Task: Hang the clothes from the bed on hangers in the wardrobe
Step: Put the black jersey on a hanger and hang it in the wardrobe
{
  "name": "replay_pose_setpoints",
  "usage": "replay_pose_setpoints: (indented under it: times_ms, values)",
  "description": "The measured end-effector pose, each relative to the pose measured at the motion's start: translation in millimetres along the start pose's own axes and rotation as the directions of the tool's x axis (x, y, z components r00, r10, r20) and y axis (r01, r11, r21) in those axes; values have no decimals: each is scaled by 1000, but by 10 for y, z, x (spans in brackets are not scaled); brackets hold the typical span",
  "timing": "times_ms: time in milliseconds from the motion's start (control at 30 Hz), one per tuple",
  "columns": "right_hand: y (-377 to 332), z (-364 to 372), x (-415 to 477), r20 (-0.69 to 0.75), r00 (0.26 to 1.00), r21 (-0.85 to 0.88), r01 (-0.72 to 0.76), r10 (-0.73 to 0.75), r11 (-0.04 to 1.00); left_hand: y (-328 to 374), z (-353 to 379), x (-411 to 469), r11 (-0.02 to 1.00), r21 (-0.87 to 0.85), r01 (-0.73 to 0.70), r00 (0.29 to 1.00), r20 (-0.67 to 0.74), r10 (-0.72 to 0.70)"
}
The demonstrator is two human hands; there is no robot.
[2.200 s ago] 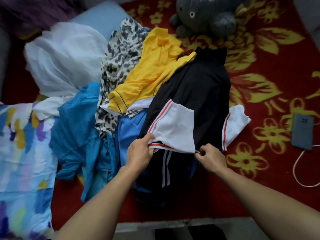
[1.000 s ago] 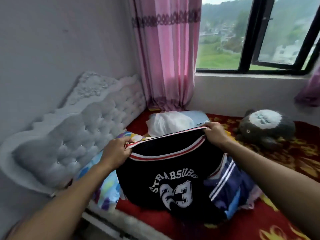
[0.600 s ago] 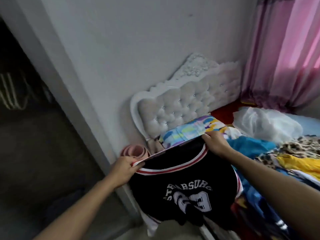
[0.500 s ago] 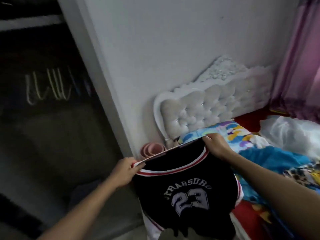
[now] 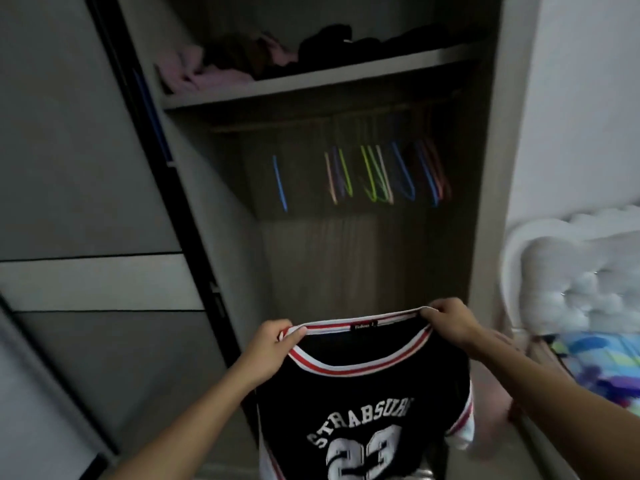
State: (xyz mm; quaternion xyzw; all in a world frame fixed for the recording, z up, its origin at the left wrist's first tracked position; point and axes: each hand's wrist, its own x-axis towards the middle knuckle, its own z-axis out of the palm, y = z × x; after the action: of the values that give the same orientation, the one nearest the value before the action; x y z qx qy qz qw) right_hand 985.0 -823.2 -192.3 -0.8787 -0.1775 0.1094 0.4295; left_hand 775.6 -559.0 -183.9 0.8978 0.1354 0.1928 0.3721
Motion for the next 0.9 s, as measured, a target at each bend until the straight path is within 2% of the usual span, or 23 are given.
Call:
replay_pose_setpoints:
  times_ms: [200,333,400,467,500,567,600,667,767,833,900]
  values:
    - [-879,640,554,119,989,-83,95,-85,992,-371,-857,454,999,28,-16,972,-234,22]
    - [-1313,1015,1019,150,977,-116,167,-149,979,-510,-1261,905,994,106,-33,946,-317,66]
    - [-1553,1209,1283,210,958,1,202,-198,979,-570,-1455,1166,986,159,-56,936,-335,107]
    - [-1870,1369,1566,225,942,230,196,-248,953,-667,-1623,1447,974,213,-81,925,-349,153]
    - [-2048,1435,1741,172,950,334,191,-259,923,-720,-1692,1585,969,230,-90,922,-348,168]
    - [-2430,1506,2204,-69,962,456,267,-265,849,-833,-1788,1838,957,272,-101,923,-333,192]
    - [-2633,1506,2429,-182,947,459,321,-266,829,-896,-1819,1942,949,300,-96,927,-321,195]
    - [-3037,1484,2867,-262,930,423,349,-256,836,-1013,-1855,2094,930,360,-73,931,-309,193]
    - [-3608,1520,3340,-116,972,461,234,-203,856,-1207,-1891,2209,906,423,-28,939,-300,169]
    - [-3911,1598,3531,50,979,565,135,-197,814,-1316,-1946,2239,893,449,12,945,-297,137]
    - [-4142,1688,3719,102,980,628,70,-172,775,-1416,-2036,2265,881,471,54,947,-303,104]
